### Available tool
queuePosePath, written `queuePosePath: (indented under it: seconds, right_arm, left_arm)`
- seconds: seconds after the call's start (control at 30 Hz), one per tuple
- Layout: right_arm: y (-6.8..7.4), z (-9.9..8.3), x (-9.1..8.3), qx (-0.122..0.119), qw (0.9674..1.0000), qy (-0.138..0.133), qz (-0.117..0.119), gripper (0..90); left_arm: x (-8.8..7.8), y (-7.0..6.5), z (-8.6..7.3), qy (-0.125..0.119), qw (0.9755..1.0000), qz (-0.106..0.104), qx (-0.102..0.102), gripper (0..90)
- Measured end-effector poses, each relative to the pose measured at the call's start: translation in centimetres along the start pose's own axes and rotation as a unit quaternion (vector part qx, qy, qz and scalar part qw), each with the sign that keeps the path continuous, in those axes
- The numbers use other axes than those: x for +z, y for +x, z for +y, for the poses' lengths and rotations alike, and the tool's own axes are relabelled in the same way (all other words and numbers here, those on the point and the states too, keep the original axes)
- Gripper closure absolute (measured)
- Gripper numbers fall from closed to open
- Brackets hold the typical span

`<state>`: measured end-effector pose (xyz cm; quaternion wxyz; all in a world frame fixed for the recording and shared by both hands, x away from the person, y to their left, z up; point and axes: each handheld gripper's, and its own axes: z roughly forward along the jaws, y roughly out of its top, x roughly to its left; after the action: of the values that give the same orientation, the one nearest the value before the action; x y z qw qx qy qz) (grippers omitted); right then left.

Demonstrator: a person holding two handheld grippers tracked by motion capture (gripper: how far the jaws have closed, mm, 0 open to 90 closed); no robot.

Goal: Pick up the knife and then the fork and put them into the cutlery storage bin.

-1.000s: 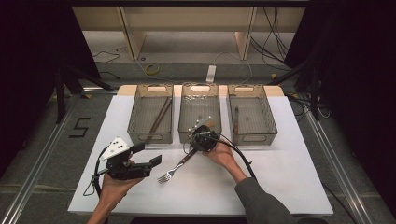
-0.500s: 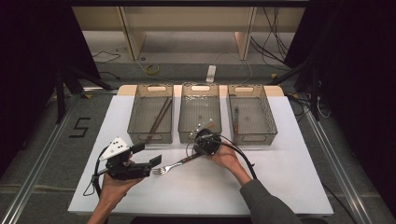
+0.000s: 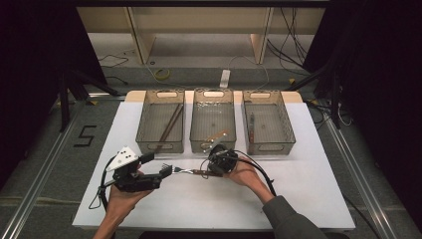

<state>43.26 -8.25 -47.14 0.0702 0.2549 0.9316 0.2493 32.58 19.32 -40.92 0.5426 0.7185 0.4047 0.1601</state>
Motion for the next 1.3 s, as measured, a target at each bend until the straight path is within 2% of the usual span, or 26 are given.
queuePosePath:
  seconds: [0.1, 0.17, 0.27, 0.4, 0.6, 0.73, 0.93, 1.03, 1.2, 1.3]
  right_arm:
    - [0.1, 0.0, -0.3, 0.004, 1.0, 0.0, -0.002, 90.0]
    - [0.2, 0.1, -0.6, 0.004, 0.9999, -0.011, -0.005, 88.6]
    - [0.2, 0.3, -1.4, -0.001, 0.9997, -0.025, 0.008, 75.6]
    - [0.2, 0.3, -1.9, -0.007, 0.9996, -0.02, 0.021, 60.1]
    - [0.1, 0.5, -2.0, -0.006, 0.9996, -0.012, 0.025, 46.7]
    - [0.2, 0.5, -1.7, -0.01, 0.9996, -0.001, 0.028, 44.0]
    - [0.6, 0.9, -0.7, -0.017, 0.9993, 0.016, 0.031, 44.5]
    - [0.8, 1.1, -0.4, -0.019, 0.9988, 0.028, 0.035, 47.0]
    - [1.0, 1.3, 0.0, -0.033, 0.9981, 0.035, 0.038, 52.2]
    - [1.0, 1.3, 0.2, -0.039, 0.9977, 0.044, 0.033, 56.4]
  left_arm:
    - [0.0, 0.0, 0.0, 0.002, 1.0, 0.0, 0.001, 15.5]
    - [0.0, 0.0, 0.0, 0.003, 1.0, -0.001, 0.002, 15.5]
    - [0.0, 0.0, 0.0, 0.001, 1.0, 0.0, 0.0, 15.5]
    - [0.0, 0.0, 0.0, 0.003, 1.0, -0.001, 0.002, 15.5]
    - [0.0, 0.0, 0.0, 0.001, 1.0, 0.0, 0.001, 15.5]
    - [0.0, 0.0, 0.0, 0.003, 1.0, -0.001, 0.002, 15.5]
    - [0.0, 0.0, 0.0, 0.001, 1.0, 0.0, 0.0, 15.5]
    - [0.0, 0.0, 0.0, 0.001, 1.0, 0.0, 0.0, 15.5]
    - [0.0, 0.0, 0.0, 0.003, 1.0, -0.001, 0.002, 15.5]
    - [0.0, 0.0, 0.0, 0.001, 1.0, -0.001, 0.0, 15.5]
